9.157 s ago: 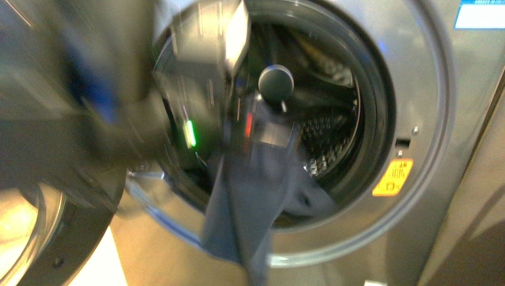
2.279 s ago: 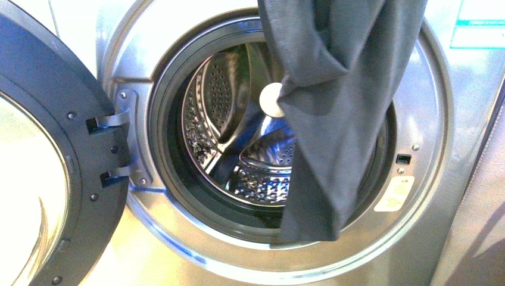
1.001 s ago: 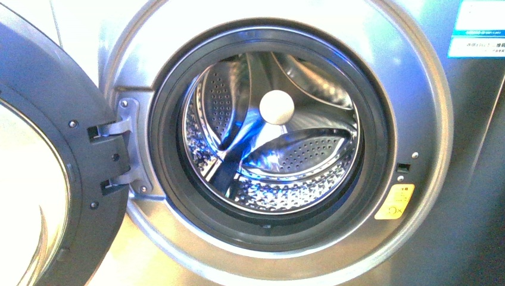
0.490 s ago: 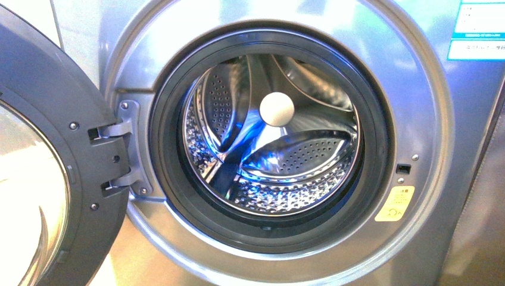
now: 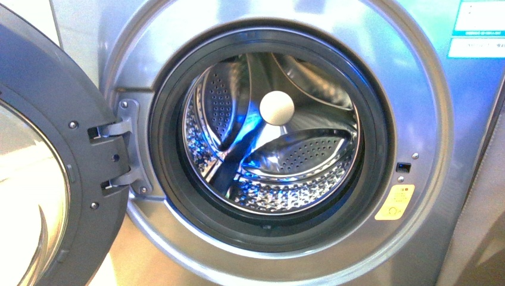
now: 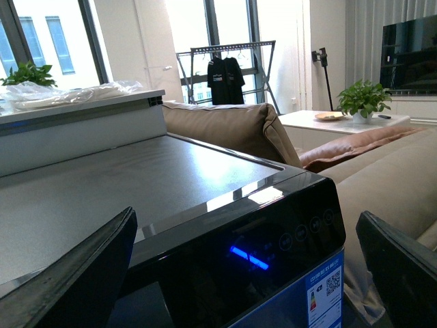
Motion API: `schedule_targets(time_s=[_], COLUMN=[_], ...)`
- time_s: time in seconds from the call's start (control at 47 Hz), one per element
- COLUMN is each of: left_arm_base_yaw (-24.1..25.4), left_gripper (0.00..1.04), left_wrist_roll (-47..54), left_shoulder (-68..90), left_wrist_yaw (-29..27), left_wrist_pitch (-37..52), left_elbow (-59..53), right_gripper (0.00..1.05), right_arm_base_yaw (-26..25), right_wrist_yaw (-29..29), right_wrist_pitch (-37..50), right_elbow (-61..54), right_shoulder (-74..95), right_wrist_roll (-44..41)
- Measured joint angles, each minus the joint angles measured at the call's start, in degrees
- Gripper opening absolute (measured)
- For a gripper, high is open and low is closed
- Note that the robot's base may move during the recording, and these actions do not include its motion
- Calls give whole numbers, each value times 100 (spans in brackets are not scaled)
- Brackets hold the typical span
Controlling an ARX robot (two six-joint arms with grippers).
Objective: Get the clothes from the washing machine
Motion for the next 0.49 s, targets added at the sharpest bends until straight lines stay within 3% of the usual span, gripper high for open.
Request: schedule_targets(time_s=[0.106, 0.362, 0.405, 0.49], left_arm_base_yaw=[0, 0, 0, 0], left_gripper=[98, 98, 98, 98], left_wrist_roll=[0, 0, 0, 2], left_shoulder=[-4, -9, -9, -9], left_wrist_yaw=[0, 0, -2, 0], left_wrist_pitch=[0, 0, 0, 0], left_elbow=[0, 0, 0, 0], right_gripper=[37, 95, 99, 96], right_arm_base_yaw=[46, 48, 66, 157], right_wrist_yaw=[197, 428, 415, 369], right_wrist_pitch=[118, 151, 208, 476], right_elbow=[-289, -424, -424, -415], right_shoulder=[385, 627, 494, 55], right_wrist_roll=[-199, -533, -507, -337])
